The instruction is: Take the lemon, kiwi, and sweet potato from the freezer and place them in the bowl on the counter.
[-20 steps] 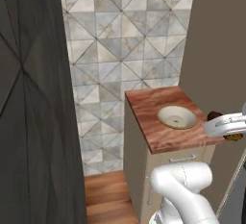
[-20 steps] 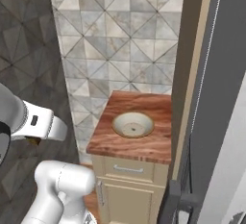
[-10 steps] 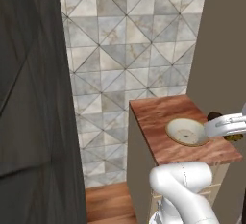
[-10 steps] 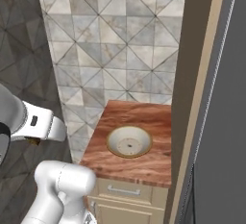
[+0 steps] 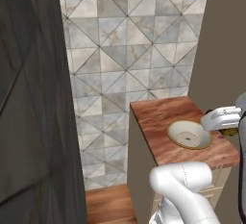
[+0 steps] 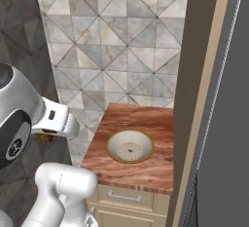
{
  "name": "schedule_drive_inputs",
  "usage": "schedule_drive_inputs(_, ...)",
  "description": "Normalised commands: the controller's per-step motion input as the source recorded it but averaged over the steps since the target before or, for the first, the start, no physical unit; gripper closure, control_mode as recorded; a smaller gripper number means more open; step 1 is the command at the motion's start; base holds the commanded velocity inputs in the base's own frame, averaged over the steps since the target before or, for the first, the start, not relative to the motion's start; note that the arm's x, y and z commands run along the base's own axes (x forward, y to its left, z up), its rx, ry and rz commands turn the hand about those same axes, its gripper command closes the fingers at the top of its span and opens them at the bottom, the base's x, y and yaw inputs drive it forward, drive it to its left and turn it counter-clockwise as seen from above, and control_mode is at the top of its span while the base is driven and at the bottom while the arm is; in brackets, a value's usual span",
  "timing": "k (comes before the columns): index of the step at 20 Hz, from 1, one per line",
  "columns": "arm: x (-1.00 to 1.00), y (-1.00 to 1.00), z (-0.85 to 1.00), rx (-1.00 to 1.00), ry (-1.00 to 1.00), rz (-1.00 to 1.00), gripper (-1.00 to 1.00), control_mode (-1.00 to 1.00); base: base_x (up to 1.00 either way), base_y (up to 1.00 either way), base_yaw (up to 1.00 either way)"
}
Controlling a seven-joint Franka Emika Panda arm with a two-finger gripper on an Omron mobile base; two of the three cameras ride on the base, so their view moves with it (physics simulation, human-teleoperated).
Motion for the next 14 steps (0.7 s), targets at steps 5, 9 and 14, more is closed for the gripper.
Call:
schedule_drive_inputs(5, 0.8, -0.48, -0.35, 0.0, 0.22, 0.0, 1.0, -1.0, 0.0, 0.0, 0.0)
schedule_drive_inputs(9, 0.69, -0.2, -0.53, 0.0, 0.3, 0.0, 1.0, -1.0, 0.0, 0.0, 0.0)
schedule_drive_inputs(14, 0.75, -0.01, -0.55, 0.0, 0.32, 0.0, 1.0, -1.0, 0.0, 0.0, 0.0)
